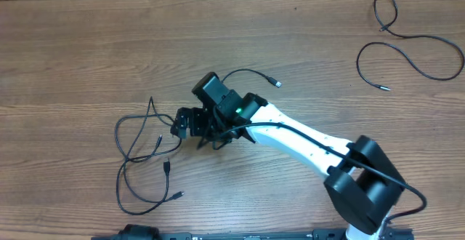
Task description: Untangle cables
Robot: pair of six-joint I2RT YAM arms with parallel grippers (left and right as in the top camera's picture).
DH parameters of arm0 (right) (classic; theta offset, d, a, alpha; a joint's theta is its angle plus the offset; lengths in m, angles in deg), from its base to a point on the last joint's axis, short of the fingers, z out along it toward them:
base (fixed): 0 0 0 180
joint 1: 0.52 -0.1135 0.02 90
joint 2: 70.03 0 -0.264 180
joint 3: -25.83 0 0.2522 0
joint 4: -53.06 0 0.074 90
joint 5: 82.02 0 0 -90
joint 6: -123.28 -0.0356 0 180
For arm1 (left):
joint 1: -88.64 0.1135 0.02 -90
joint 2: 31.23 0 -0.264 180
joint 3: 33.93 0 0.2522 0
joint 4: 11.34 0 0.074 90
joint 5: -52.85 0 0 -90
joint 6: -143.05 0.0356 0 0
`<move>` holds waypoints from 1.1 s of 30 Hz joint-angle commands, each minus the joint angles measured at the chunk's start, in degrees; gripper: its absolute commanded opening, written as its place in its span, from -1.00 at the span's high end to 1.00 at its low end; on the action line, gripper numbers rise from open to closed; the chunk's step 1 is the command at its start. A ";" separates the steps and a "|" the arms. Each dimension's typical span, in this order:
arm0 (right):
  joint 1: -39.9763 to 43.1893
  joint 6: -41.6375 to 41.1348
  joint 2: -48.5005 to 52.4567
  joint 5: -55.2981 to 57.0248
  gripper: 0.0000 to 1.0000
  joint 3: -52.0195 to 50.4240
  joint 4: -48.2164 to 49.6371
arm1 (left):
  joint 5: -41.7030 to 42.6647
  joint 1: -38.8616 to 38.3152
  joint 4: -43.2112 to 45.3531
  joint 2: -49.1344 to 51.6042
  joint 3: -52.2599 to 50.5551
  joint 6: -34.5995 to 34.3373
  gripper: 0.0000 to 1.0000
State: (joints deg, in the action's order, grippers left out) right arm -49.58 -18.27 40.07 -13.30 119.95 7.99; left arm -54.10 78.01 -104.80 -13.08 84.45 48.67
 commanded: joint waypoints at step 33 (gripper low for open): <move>-6.82 -30.91 13.00 -4.13 -0.14 -0.52 17.53 | 10.84 -3.28 0.98 -0.66 -0.15 -3.67 -0.99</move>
State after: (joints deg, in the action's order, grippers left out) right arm -56.16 -48.35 52.03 -15.05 119.66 23.42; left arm -43.52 74.84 -103.58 -13.10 84.43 44.04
